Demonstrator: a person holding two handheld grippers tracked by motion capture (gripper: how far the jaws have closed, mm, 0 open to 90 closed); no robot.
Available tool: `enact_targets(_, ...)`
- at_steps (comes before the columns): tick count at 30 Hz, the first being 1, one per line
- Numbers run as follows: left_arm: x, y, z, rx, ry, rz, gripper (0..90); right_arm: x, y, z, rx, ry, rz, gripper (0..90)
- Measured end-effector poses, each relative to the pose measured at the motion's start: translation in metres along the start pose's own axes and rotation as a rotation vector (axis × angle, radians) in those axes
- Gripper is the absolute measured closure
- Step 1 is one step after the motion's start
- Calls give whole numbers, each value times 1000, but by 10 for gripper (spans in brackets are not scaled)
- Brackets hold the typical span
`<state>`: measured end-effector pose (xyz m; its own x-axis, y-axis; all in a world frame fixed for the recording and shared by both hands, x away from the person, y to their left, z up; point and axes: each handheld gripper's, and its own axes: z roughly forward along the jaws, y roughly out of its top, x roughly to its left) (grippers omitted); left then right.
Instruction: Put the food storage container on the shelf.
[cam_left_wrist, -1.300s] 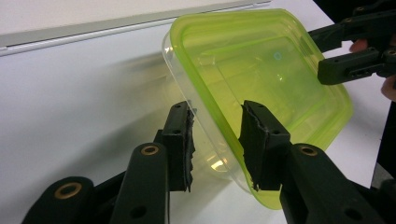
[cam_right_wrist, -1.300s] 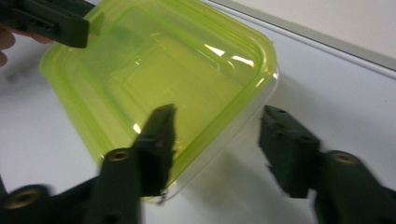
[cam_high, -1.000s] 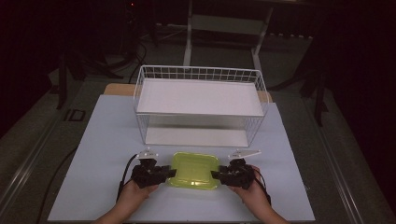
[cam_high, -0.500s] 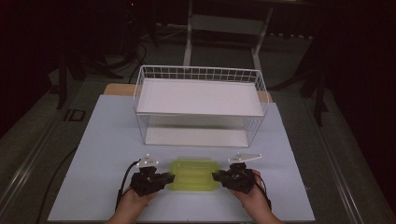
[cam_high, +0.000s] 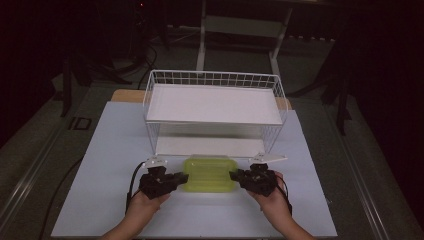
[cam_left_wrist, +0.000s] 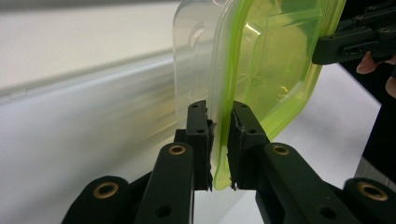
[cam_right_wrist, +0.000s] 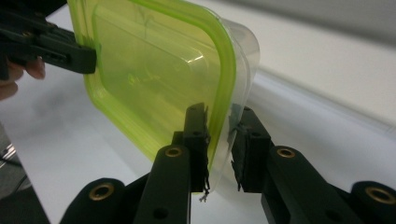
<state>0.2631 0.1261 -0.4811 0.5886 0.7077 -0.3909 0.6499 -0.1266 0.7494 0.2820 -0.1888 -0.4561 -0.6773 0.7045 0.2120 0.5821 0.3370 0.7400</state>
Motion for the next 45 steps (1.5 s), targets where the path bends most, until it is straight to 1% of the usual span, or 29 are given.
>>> enact_targets(1, 0, 3, 0, -7, 0, 5, 806, -1, 4, -2, -12, -8, -7, 774)
enact_targets(3, 1, 9, 0, -28, 3, 13, 807, -4, 10, -3, -26, -9, -5, 773)
enact_targets(6, 3, 19, 1, -45, 10, 26, 808, -11, 16, -2, -47, -11, 13, 772)
enact_targets(7, 4, 22, 3, -50, 12, 24, 808, -12, 17, -1, -49, -11, 18, 772)
enact_targets(9, 7, 25, 6, -48, 19, 27, 808, -17, 21, 3, -54, -18, 24, 770)
enact_targets(12, 14, 28, 15, -40, 30, 15, 808, -23, 24, 9, -47, -28, 33, 768)
enact_targets(14, 19, 31, 21, -34, 28, 7, 809, -28, 25, 15, -46, -34, 41, 767)
enact_targets(17, 26, 35, 31, -23, 40, 5, 809, -37, 27, 23, -34, -49, 56, 764)
enact_targets(19, 28, 36, 36, -22, 48, 3, 809, -41, 28, 28, -27, -64, 62, 761)
enact_targets(21, 30, 36, 42, -18, 48, 2, 809, -47, 28, 32, -21, -61, 86, 760)
enact_targets(22, 31, 36, 45, -15, 50, -3, 809, -48, 28, 33, -19, -67, 88, 759)
enact_targets(23, 32, 36, 49, -14, 42, -13, 809, -51, 27, 34, -12, -69, 94, 760)
enact_targets(24, 33, 36, 52, -11, 43, -11, 809, -53, 27, 35, -11, -74, 99, 759)
enact_targets(25, 34, 36, 54, -9, 45, -17, 809, -55, 27, 36, -8, -84, 92, 759)
enact_targets(26, 35, 36, 56, -6, 42, -23, 809, -56, 27, 37, -4, -86, 94, 760)
enact_targets(28, 36, 36, 60, -8, 51, -16, 809, -58, 27, 38, -1, -100, 93, 760)
enact_targets(32, 41, 37, 67, 4, 58, -29, 809, -62, 27, 43, 3, -116, 87, 760)
enact_targets(35, 44, 36, 70, 10, 67, -26, 808, -64, 27, 48, 8, -126, 92, 760)
enact_targets(37, 48, 37, 70, 6, 57, -38, 808, -64, 27, 51, 6, -125, 89, 761)
enact_targets(38, 48, 37, 70, 6, 57, -38, 807, -64, 27, 51, 6, -125, 89, 761)
enact_targets(39, 49, 38, 70, 2, 60, -46, 807, -64, 28, 52, 5, -131, 78, 761)
enact_targets(40, 49, 39, 70, 0, 61, -50, 805, -63, 29, 53, 1, -142, 77, 761)
enact_targets(42, 50, 40, 71, -12, 60, -60, 802, -64, 30, 54, -2, -142, 82, 758)
enact_targets(45, 52, 40, 72, -28, 58, -53, 795, -66, 32, 55, -7, -142, 93, 751)
